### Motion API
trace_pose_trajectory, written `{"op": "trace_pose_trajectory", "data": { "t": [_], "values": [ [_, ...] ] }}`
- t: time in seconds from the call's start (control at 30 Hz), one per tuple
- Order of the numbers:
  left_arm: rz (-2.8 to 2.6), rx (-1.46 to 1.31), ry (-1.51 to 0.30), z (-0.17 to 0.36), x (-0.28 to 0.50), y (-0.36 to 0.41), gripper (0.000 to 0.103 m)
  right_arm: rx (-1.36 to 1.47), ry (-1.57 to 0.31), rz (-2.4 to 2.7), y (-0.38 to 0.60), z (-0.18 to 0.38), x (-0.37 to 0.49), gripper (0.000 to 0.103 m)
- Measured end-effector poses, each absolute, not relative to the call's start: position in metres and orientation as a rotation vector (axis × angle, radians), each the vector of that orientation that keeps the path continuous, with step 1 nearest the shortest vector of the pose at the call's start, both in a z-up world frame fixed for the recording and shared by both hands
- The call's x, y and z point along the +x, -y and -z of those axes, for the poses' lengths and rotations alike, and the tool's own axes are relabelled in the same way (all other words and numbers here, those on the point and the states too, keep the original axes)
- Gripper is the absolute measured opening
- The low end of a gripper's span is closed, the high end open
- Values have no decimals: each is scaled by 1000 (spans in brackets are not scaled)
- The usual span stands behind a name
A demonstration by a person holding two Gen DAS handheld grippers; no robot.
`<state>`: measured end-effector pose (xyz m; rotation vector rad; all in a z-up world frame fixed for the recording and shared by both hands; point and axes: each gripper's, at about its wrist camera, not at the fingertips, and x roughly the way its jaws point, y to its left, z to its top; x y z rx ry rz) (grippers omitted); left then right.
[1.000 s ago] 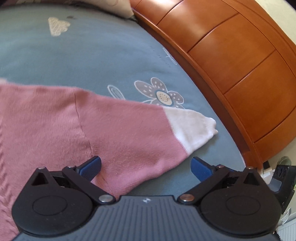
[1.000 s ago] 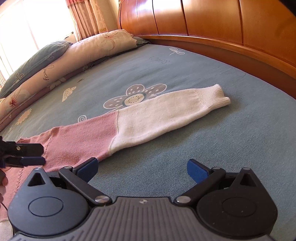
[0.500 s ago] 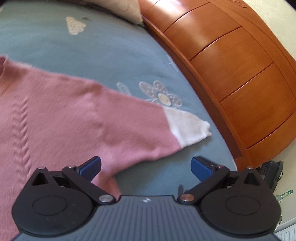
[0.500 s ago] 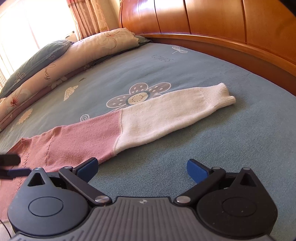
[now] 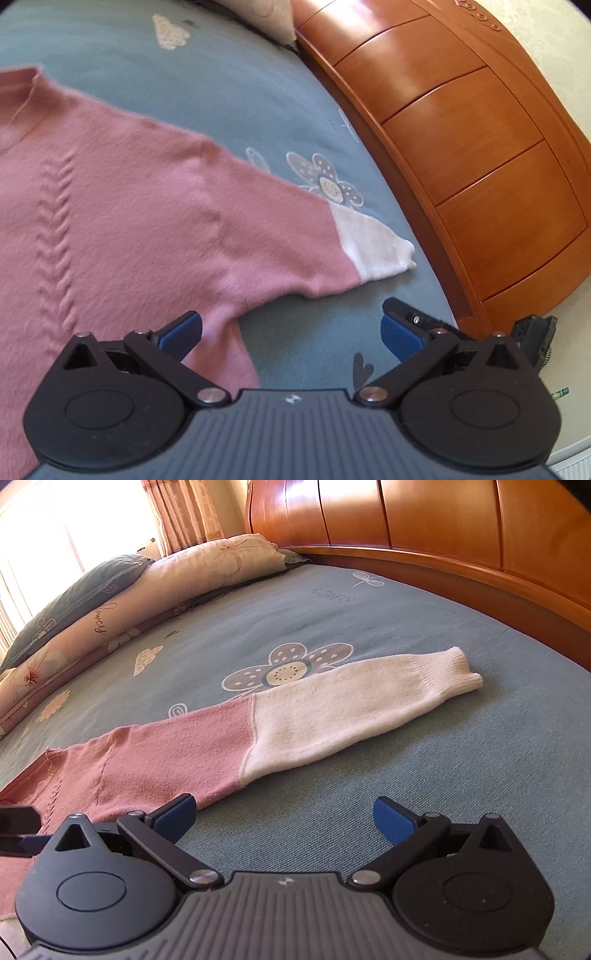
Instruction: Fold clothes
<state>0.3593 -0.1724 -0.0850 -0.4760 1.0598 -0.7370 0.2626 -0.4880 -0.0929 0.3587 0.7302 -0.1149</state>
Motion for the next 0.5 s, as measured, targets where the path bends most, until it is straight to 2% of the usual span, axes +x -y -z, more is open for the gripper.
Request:
{"op": "trace_pose_trajectory", "data": {
  "t": [0.1,0.2,0.27,0.37,0.5],
  "values": [
    [754,-489,-1073,97,355,174,102,353,-733,115,487,94,263,103],
    [770,-463,-1072,86,361,183,102,353,-734,113,485,94,264,103],
    [771,-418,-1008,71,368,186,102,350,-735,110,484,95,264,103],
    [703,-329,-954,62,392,193,102,339,-740,110,481,96,265,103],
    [512,-44,-889,75,422,221,101,318,-747,109,477,97,266,103]
  ]
}}
